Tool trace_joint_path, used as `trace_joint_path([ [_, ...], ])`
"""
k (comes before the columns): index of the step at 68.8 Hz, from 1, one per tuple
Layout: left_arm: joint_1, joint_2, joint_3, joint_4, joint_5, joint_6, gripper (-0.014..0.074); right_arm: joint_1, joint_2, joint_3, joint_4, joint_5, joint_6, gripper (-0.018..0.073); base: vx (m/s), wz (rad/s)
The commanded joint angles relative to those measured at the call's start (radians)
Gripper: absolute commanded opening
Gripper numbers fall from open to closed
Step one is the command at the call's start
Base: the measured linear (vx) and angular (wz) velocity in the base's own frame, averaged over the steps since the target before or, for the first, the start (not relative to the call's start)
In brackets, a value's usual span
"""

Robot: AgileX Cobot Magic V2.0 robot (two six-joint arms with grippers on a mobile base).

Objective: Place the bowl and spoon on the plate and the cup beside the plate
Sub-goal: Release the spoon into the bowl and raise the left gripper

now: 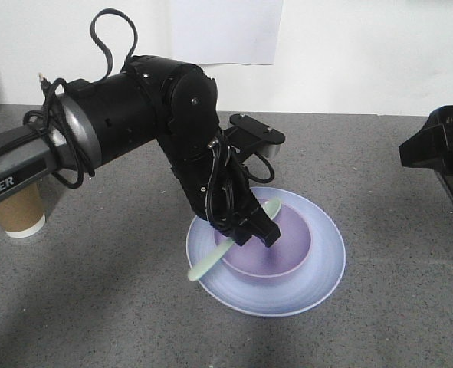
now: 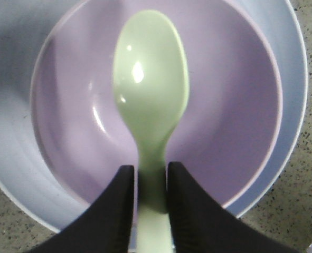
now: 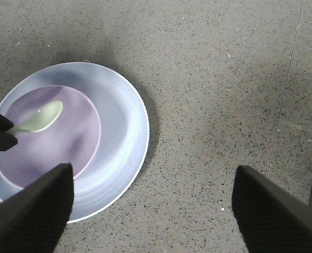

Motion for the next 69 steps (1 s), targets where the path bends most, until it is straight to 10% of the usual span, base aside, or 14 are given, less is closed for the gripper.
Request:
trace_joint_path([
  [1, -0.008, -0.050, -0.035, -0.020, 0.002, -0.002, 0.0263, -0.006, -0.017, -0.026, 0.007, -0.054, -0.012, 0.0587, 0.00, 0.00],
  [25, -0.008, -0.050, -0.035, -0.020, -0.006, -0.002, 0.0454, -0.006, -0.017, -0.026, 0.007, -0.054, -0.012, 0.0587, 0.00, 0.00],
  [53, 0.011, -0.114, -0.049, 0.025, -0.023, -0.057, 0.0468, -0.006, -0.017, -0.026, 0.007, -0.054, -0.011, 0.0587, 0.00, 0.00],
  [69, 0.168, -0.288, -0.144, 0.199, 0.003, -0.185, 0.0468, -0.006, -0.017, -0.026, 0.007, -0.052, -0.012, 0.0587, 0.00, 0.00],
])
